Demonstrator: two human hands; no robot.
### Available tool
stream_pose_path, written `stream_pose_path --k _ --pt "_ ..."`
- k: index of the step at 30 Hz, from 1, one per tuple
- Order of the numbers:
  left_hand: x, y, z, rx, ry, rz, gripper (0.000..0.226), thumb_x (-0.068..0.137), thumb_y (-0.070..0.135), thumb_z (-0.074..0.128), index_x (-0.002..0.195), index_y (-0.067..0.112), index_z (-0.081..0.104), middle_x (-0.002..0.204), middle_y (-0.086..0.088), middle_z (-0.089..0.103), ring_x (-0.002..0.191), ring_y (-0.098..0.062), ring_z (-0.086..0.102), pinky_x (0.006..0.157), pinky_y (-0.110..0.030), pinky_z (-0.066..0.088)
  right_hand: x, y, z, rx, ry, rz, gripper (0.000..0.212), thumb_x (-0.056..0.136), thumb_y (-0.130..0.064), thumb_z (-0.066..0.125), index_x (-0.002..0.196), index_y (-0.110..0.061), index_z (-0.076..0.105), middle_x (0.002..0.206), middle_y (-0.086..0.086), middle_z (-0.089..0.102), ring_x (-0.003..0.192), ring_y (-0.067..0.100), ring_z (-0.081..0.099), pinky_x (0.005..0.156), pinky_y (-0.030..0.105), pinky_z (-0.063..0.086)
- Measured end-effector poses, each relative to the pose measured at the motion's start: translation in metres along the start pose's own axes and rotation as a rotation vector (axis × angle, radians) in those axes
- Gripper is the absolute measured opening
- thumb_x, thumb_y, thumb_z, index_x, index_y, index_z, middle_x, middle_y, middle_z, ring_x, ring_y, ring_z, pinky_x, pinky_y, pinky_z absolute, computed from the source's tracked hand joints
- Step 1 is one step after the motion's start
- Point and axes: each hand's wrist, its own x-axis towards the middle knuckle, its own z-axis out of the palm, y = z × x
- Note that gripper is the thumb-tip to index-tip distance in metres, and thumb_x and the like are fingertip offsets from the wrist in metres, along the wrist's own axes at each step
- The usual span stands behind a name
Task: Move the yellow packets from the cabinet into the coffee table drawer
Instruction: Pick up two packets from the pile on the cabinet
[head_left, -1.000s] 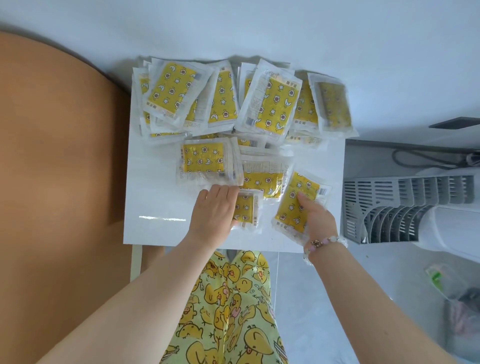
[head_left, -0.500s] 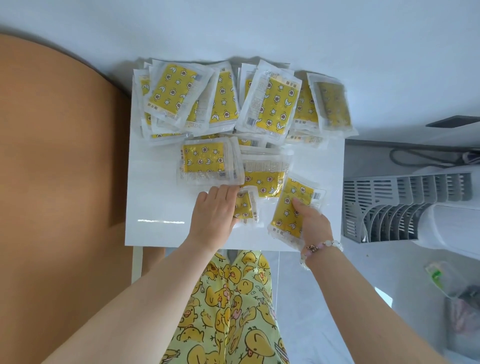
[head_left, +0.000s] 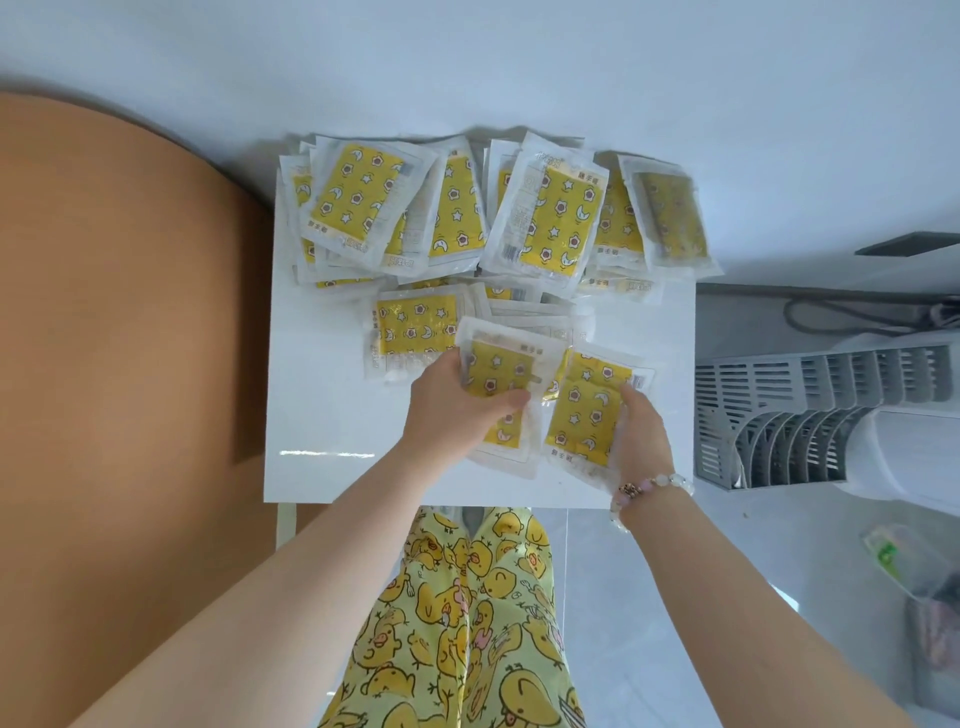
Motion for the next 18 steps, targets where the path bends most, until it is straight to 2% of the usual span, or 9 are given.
stream_pose_path --k 3,5,8,10,13,15,16,18 --pt "-0.001 0.011 0.009 -0.083 -0.051 -0.055 0.044 0.067 0.024 0.084 0.103 0.017 0.06 0.098 0.002 0.069 0.086 -0.015 0.069 0.073 -0.033 0.058 0.0 -0.002 0.008 0.162 -0.087 0.047 0.046 0.096 -0.049 0.038 0.127 -0.021 0.056 0.129 0.003 0.057 0.12 0.022 0.053 0.107 0.038 0.037" --pt "-0.004 0.018 0.019 -0.092 -0.025 -0.059 0.046 0.066 0.025 0.086 0.101 0.015 0.057 0.095 0.001 0.068 0.084 -0.017 0.068 0.069 -0.032 0.058 -0.001 -0.004 0.012 0.215 -0.123 0.056 0.05 0.095 -0.052 0.038 0.133 -0.021 0.05 0.129 -0.004 0.051 0.127 0.016 0.045 0.109 0.034 0.033" --pt "-0.003 0.025 0.029 -0.028 0.042 -0.034 0.05 0.064 0.03 0.086 0.099 0.013 0.054 0.09 0.002 0.064 0.081 -0.015 0.065 0.067 -0.03 0.055 -0.007 -0.01 0.018 0.215 -0.2 0.01 0.048 0.097 -0.05 0.032 0.126 -0.018 0.052 0.124 -0.003 0.054 0.117 0.014 0.05 0.095 0.028 0.04" --pt "0.0 0.027 0.033 0.012 0.082 -0.01 0.052 0.064 0.031 0.086 0.099 0.014 0.052 0.089 0.003 0.063 0.08 -0.014 0.063 0.066 -0.029 0.053 -0.006 -0.009 0.021 0.204 -0.266 -0.044 0.053 0.096 -0.051 0.032 0.127 -0.014 0.056 0.122 0.005 0.062 0.115 0.019 0.056 0.098 0.031 0.043" --pt "0.001 0.026 0.04 0.038 0.141 0.052 0.048 0.065 0.028 0.084 0.095 0.014 0.05 0.079 0.005 0.061 0.068 -0.013 0.059 0.06 -0.031 0.05 -0.004 -0.008 0.027 0.126 -0.277 -0.018 0.054 0.079 -0.057 0.058 0.114 -0.016 0.067 0.111 0.004 0.069 0.107 0.021 0.063 0.098 0.038 0.047" --pt "-0.002 0.026 0.045 0.061 0.156 0.127 0.037 0.072 0.021 0.076 0.088 0.011 0.045 0.07 0.005 0.053 0.061 -0.015 0.05 0.054 -0.03 0.041 0.0 -0.005 0.028 0.087 -0.237 -0.019 0.045 0.08 -0.041 0.068 0.114 -0.011 0.067 0.104 0.003 0.069 0.099 0.02 0.064 0.084 0.032 0.052" --pt "-0.002 0.026 0.047 0.088 0.156 0.171 0.031 0.076 0.016 0.071 0.088 0.01 0.043 0.072 0.003 0.052 0.063 -0.018 0.049 0.054 -0.03 0.04 0.001 -0.004 0.029 0.121 -0.232 -0.011 0.038 0.082 -0.031 0.069 0.112 -0.009 0.067 0.099 0.004 0.07 0.094 0.02 0.065 0.077 0.031 0.053" --pt "-0.001 0.024 0.051 0.163 0.174 0.257 0.025 0.08 0.01 0.064 0.089 0.009 0.041 0.08 -0.003 0.052 0.069 -0.021 0.048 0.054 -0.029 0.035 0.0 -0.003 0.028 0.158 -0.221 -0.005 0.026 0.081 -0.021 0.071 0.104 -0.008 0.069 0.091 0.005 0.071 0.084 0.021 0.067 0.074 0.032 0.053"
